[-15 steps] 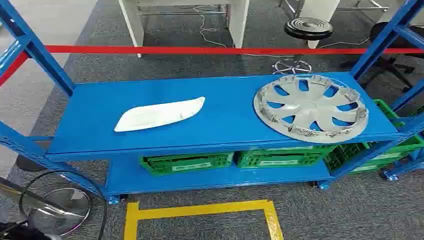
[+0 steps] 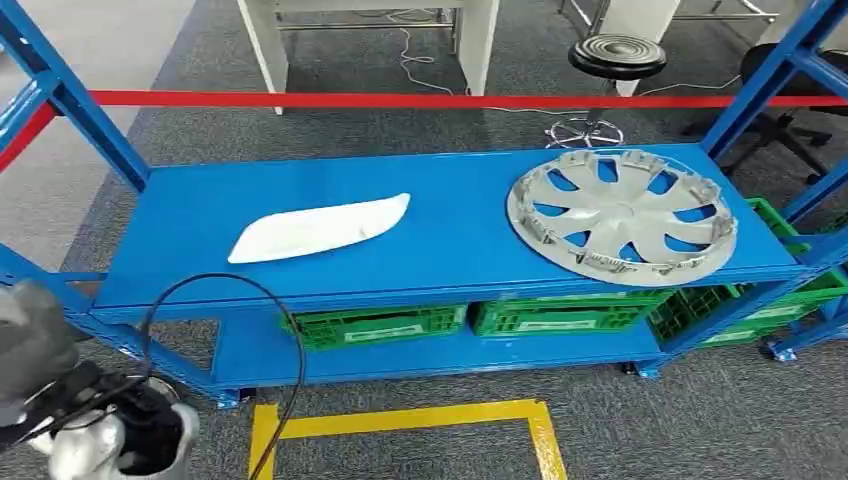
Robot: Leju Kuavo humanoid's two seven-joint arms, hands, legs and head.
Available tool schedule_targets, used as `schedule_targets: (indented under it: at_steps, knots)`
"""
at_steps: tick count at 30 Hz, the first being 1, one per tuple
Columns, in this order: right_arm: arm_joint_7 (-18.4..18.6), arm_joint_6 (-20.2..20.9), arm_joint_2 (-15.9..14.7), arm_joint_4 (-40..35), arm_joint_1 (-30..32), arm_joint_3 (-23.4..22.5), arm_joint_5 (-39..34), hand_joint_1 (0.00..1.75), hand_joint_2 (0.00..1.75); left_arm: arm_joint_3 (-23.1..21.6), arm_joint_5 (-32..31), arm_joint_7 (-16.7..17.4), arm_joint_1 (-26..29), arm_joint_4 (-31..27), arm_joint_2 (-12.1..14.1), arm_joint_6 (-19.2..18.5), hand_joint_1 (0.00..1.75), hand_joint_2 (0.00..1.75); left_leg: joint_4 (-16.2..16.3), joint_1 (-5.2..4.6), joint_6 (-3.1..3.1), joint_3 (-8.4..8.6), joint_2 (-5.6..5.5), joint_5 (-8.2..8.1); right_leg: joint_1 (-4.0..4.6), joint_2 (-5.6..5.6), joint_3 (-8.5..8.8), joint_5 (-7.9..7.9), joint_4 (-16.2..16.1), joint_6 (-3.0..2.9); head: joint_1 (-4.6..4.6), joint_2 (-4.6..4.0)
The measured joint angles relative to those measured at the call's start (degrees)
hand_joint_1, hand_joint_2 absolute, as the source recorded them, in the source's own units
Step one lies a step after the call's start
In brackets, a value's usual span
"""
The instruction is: Take the parts from the cabinet and place them on the table.
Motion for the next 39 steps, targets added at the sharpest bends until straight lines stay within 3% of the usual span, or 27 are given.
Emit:
schedule_targets:
  at_steps: [13,30,31,36,39]
  knots:
    - [-0.4,1.5,0.0,0.0,-0.2,0.0,3.6,0.0,0.0,-8.6,-9.7,6.4,-15.1,16.5,-0.1,-4.5,0.0,1.75,0.0,0.0,-0.01,-0.01,0.01,0.02,-0.01,0.03,0.0,0.03,0.0,0.01,0.0,0.0]
    - [0.1,2.4,0.0,0.2,-0.6,0.6,8.9,0.0,0.0,-15.7,-24.8,15.2,-32.9,43.2,-2.3,-5.4,0.0,1.75,0.0,0.01,-0.03,-0.06,0.02,0.05,-0.01,0.1,-0.05,0.09,0.0,0.01,0.0,0.0]
    - [0.2,2.4,0.0,0.2,-0.7,0.7,9.2,0.0,0.0,-16.1,-25.6,15.5,-33.9,44.7,-2.4,-5.4,0.0,0.0,0.0,0.01,-0.03,-0.06,0.01,0.05,-0.01,0.1,-0.05,0.09,0.0,0.01,-0.02,0.0]
    - [0.3,2.6,0.0,0.2,-0.8,1.1,10.8,0.0,0.0,-18.1,-30.9,18.6,-38.0,52.7,-2.9,-6.0,0.0,0.0,0.0,0.02,-0.03,-0.06,0.02,0.06,0.0,0.1,-0.04,0.1,0.0,0.0,0.02,0.0]
    - [0.3,2.6,0.0,0.2,-0.9,1.1,11.5,0.0,0.0,-18.7,-33.3,19.9,-38.9,54.6,-3.1,-6.8,0.0,0.0,0.0,0.03,-0.03,-0.08,0.0,0.06,0.0,0.05,-0.07,0.1,0.0,0.0,0.02,0.0]
